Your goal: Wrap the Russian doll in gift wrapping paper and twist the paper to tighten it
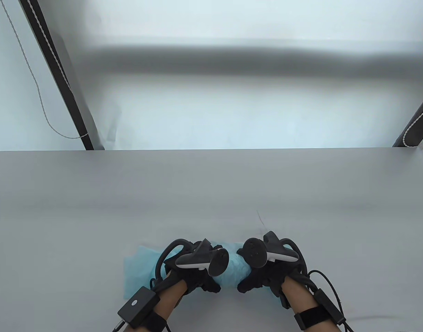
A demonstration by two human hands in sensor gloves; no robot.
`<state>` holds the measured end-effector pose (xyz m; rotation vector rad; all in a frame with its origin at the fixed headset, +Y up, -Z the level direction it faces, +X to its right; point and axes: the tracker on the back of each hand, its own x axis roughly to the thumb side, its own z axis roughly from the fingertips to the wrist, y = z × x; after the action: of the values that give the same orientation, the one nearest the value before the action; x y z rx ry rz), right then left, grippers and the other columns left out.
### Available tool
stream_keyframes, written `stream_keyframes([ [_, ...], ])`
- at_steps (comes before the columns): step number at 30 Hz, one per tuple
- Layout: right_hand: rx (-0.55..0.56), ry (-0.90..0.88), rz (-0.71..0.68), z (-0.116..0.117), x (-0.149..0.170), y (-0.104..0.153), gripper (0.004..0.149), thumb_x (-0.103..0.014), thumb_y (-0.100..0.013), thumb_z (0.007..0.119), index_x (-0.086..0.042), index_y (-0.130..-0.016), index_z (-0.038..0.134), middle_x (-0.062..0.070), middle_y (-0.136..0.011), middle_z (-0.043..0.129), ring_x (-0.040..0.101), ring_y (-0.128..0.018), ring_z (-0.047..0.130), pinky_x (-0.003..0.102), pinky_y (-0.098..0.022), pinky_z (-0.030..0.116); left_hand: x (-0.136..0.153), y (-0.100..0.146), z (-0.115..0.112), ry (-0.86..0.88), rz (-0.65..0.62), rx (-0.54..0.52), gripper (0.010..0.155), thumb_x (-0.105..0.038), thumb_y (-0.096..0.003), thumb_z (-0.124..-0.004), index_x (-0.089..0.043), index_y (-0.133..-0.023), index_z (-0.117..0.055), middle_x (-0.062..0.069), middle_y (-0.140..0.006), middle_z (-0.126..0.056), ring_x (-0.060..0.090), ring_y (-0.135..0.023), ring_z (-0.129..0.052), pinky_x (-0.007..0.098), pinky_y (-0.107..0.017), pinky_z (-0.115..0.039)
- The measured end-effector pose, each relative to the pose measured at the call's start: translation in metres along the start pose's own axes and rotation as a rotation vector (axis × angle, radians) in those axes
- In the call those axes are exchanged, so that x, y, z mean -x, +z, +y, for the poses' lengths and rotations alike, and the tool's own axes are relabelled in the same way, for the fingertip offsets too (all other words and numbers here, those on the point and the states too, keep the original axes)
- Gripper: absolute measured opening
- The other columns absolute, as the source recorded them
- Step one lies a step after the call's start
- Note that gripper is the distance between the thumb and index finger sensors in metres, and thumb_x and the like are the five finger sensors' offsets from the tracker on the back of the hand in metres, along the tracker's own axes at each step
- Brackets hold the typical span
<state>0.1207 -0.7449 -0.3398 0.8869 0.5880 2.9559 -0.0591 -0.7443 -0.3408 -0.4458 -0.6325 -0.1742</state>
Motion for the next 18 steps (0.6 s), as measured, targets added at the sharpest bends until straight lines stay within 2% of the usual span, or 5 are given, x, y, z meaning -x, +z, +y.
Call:
stream_keyframes([
  [4,0.065,0.182,-0.034,0.0,-0.015,0.002,0.118,-0.063,-0.042,0.091,-0.005,-0.122,0.027,0.025,-0.121,0.057,0.042,-0.108,0.068,0.067,-0.08,0.054,0.014,-0.003,-0.003,0.151,-0.024,0.073,0.111,-0.078,-0.0356,-0.085,-0.018,-0.116,-0.037,0.012,-0.115,-0.069,0.042,-0.098,-0.075,0.067,-0.07,-0.061],
  [6,0.063,0.23,-0.032,0.0,-0.02,0.001,0.116,-0.063,-0.042,0.091,-0.006,-0.122,0.03,0.023,-0.12,0.059,0.041,-0.107,0.07,0.066,-0.081,0.055,0.018,-0.003,-0.005,0.194,-0.034,0.085,0.112,-0.078,-0.0354,-0.085,-0.017,-0.116,-0.038,0.012,-0.115,-0.07,0.042,-0.098,-0.076,0.067,-0.07,-0.061],
  [12,0.045,0.139,-0.031,0.002,-0.014,0.0,0.108,-0.069,-0.042,0.092,-0.01,-0.119,0.045,0.02,-0.111,0.073,0.036,-0.094,0.082,0.062,-0.077,0.063,0.019,-0.001,-0.009,0.211,-0.062,0.098,0.111,-0.079,-0.0364,-0.082,-0.018,-0.116,-0.035,0.012,-0.116,-0.066,0.041,-0.1,-0.072,0.067,-0.071,-0.058],
  [15,0.019,0.112,-0.016,0.001,-0.014,-0.001,0.107,-0.069,-0.041,0.093,-0.009,-0.118,0.049,0.02,-0.109,0.076,0.035,-0.091,0.084,0.062,-0.076,0.065,0.011,0.002,-0.008,0.147,-0.044,0.109,0.112,-0.078,-0.0384,-0.081,-0.018,-0.117,-0.028,0.014,-0.12,-0.055,0.045,-0.105,-0.062,0.069,-0.073,-0.052],
  [18,-0.005,0.08,-0.002,0.001,-0.012,-0.002,0.107,-0.07,-0.041,0.093,-0.009,-0.118,0.05,0.02,-0.108,0.078,0.035,-0.09,0.084,0.062,-0.075,0.066,0.003,0.005,-0.007,0.082,-0.03,0.065,0.112,-0.076,-0.0383,-0.082,-0.017,-0.116,-0.026,0.016,-0.122,-0.045,0.047,-0.107,-0.053,0.072,-0.074,-0.046],
])
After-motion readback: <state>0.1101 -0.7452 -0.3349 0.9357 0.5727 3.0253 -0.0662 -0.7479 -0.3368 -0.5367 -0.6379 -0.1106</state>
